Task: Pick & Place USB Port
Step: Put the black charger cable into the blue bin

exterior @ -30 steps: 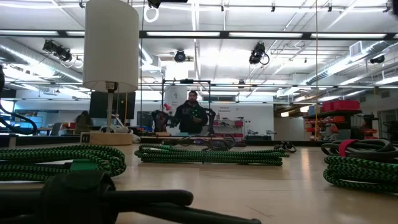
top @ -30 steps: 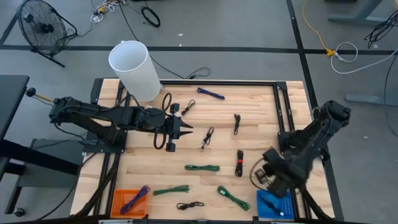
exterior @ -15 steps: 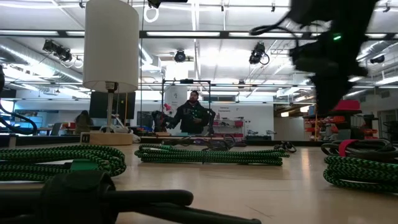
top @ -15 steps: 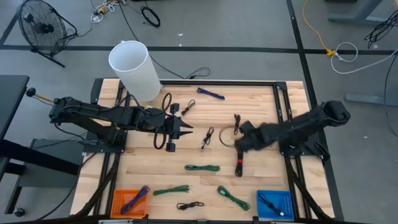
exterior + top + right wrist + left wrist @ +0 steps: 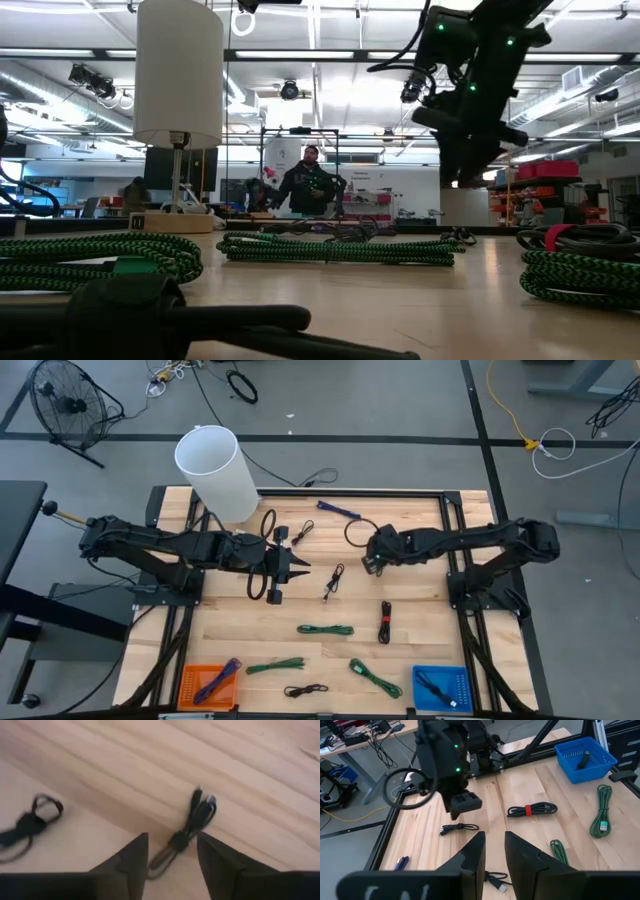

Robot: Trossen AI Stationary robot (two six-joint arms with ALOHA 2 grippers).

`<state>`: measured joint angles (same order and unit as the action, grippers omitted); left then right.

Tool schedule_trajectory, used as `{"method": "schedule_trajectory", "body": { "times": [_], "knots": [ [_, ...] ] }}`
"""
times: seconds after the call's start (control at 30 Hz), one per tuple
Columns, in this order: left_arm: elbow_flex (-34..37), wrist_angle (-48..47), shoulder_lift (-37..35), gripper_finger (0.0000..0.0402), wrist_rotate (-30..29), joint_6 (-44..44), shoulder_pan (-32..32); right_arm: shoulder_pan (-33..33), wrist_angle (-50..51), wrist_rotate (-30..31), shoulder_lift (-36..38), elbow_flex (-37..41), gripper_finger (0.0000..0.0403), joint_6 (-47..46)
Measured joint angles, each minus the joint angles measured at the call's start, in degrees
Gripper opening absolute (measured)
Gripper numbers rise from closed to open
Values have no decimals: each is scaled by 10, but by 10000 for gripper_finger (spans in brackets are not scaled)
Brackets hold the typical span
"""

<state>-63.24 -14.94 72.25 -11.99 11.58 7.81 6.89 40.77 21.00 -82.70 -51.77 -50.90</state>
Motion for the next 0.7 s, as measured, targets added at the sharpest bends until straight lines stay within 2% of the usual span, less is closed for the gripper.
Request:
{"method": "schedule_trajectory", "body": {
  "times": [0.17, 0.33, 0.7],
  "knots": [
    [0, -7, 0, 78, 0, 0, 0, 10, -35, 5, -32, 0, 215, 4],
    [0, -16, 0, 78, 0, -1, 0, 10, -34, 0, -85, 1, 237, 15],
    [0, -15, 0, 78, 0, -1, 0, 11, -32, -25, -148, 1, 233, 4]
  ]
}}
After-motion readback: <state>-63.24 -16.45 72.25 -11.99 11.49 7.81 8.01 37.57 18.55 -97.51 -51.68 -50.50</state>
